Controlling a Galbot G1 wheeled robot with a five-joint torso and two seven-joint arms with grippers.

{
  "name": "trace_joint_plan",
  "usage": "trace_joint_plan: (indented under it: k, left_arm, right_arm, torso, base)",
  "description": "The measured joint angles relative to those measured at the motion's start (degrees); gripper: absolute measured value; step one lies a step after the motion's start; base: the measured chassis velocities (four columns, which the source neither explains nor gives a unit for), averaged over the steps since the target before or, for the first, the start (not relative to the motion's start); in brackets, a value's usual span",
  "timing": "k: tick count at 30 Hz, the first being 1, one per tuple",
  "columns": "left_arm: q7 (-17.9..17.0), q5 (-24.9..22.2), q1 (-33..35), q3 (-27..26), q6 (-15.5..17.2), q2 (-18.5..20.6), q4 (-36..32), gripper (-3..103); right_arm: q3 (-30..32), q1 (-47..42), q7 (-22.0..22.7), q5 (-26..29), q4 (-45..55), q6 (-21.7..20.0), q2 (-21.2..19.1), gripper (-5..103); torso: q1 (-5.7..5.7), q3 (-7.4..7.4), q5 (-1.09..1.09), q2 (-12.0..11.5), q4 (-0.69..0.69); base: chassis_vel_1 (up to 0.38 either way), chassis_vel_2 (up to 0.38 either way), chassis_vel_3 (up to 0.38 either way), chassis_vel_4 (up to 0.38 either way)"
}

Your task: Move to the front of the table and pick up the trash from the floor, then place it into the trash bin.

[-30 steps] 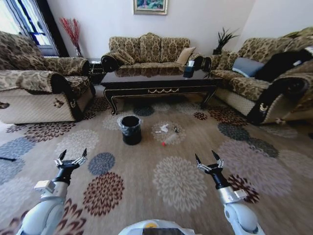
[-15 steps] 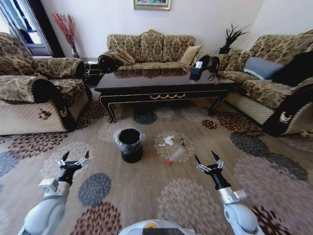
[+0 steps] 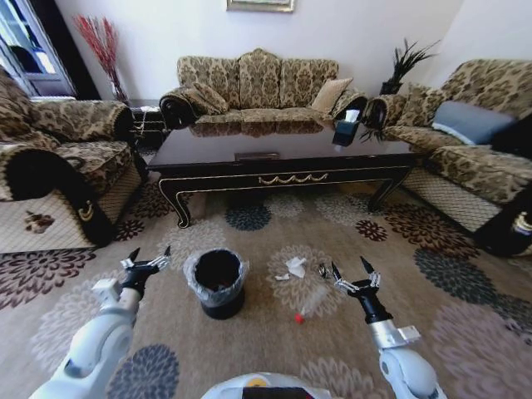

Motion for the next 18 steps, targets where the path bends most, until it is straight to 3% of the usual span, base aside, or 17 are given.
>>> trace_joint_plan:
  k: [2,4,8,9,12,17,18]
  left_arm:
    - [-1.9,-1.8,-0.4,1.2,4.3,0.7,-1.3,100]
    - [-2.5,-2.4,-0.5,1.4,5.4,0.9,-1.7,100]
    - [-8.5,-6.4,-1.2,3.0,13.0,2.3,-3.5,100]
    - [-8.5,-6.4,-1.2,3.0,13.0,2.3,-3.5,100]
    - [-13.1,-9.2,-3.4,4.9,15.2,2.7,-2.7,100]
    - [-19.4,-15.0,-6.6,7.5,15.4,3.3,-1.6,100]
    - [-19.4,-15.0,-6.6,7.5,15.4,3.3,-1.6,100]
  right_arm:
    - [0.2,-0.2,0.0,0.0,0.0,0.2,0.1,100]
    - [0.3,-0.2,0.0,0.0,0.0,0.3,0.1,100]
    - [0.4,-0.3,0.0,0.0,-0.3,0.6,0.1,100]
    - [0.4,-0.3,0.0,0.0,-0.3,0.6,0.1,100]
    - [0.2,-0.2,0.1,-0.1,-0.3,0.6,0.2,100]
    - [0.2,-0.4,0.1,-0.4,-0.3,0.6,0.4,100]
    - [0.2,-0.4,0.1,-0.4,-0.3,0.6,0.4,100]
  torso:
    - [-0.04,-0.02,0.0,0.0,0.0]
    - [-0.04,-0.02,0.0,0.0,0.01]
    - [-0.05,-0.03,0.02,0.0,0.02]
    - [-0.05,-0.03,0.02,0.0,0.02]
    - [-0.03,-0.02,-0.02,0.0,0.02]
    - [-0.03,-0.02,0.0,0.0,0.01]
    - [-0.03,-0.02,0.0,0.0,0.01]
  base:
    - [0.03,-0.021,-0.021,0.022]
    - [0.06,-0.05,-0.041,0.045]
    - [0.021,-0.026,-0.014,0.026]
    - [0.0,0.0,0.0,0.0]
    - [0.0,0.0,0.0,0.0]
    - [0.0,0.0,0.0,0.0]
    - [0.0,0.0,0.0,0.0]
